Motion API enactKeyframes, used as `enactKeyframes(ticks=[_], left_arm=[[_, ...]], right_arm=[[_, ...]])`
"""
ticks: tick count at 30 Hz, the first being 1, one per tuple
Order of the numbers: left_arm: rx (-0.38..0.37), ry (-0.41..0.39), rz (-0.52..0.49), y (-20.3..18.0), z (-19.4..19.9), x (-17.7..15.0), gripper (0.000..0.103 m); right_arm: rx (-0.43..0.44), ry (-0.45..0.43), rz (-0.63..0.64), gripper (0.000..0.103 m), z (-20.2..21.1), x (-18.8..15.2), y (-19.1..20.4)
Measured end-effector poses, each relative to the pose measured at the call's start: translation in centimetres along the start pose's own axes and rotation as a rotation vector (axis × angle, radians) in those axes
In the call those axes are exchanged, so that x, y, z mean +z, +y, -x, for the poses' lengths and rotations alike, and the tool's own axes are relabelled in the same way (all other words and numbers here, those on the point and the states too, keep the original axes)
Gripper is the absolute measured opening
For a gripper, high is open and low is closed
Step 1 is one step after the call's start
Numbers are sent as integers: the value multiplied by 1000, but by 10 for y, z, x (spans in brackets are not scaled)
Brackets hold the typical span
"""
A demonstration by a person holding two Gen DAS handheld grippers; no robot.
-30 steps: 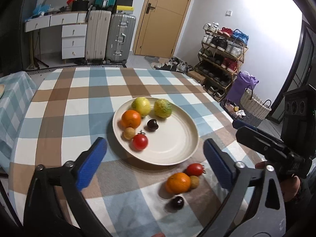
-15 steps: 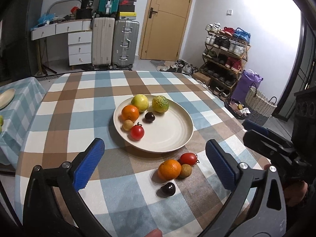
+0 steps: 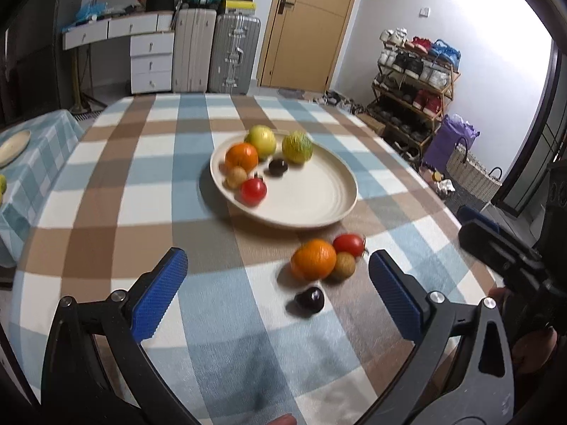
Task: Organize fruits
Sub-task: 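Withdraw both grippers from the plate toward the remaining fruits, then close the left gripper around the second dark plum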
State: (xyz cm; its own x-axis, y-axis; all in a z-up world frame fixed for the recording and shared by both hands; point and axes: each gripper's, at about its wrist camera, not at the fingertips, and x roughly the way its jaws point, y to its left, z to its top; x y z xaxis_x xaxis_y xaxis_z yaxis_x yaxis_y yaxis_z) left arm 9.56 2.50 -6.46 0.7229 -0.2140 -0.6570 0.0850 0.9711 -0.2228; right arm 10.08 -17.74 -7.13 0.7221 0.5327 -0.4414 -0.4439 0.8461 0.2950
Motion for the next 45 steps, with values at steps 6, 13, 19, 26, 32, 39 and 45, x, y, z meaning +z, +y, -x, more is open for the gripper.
enactKeyframes(ticks=[6,13,19,26,32,39,45], left_arm=[[-15,70,-5,1,-24,-17,102],[-25,119,-30,-2,-45,-24,102],[-66,147,-42,-5,-55,-28,89],[-121,182,-54,-8,-63,-29,54],[-173,207,-72,-13,-66,-32,21],[-195,195,-51,-8,-61,-32,21],[-207,158,-43,-3,-47,-28,21]], right_arm=[[-7,28,-7,103,-5,-12,-4],[-7,48,-22,103,-13,-18,-11],[-5,64,-35,103,-17,-23,-15],[-5,75,-47,103,-20,-27,-19],[-4,86,-53,103,-23,-28,-20],[-8,93,-51,103,-23,-29,-19],[17,149,-64,103,-32,-30,-15]])
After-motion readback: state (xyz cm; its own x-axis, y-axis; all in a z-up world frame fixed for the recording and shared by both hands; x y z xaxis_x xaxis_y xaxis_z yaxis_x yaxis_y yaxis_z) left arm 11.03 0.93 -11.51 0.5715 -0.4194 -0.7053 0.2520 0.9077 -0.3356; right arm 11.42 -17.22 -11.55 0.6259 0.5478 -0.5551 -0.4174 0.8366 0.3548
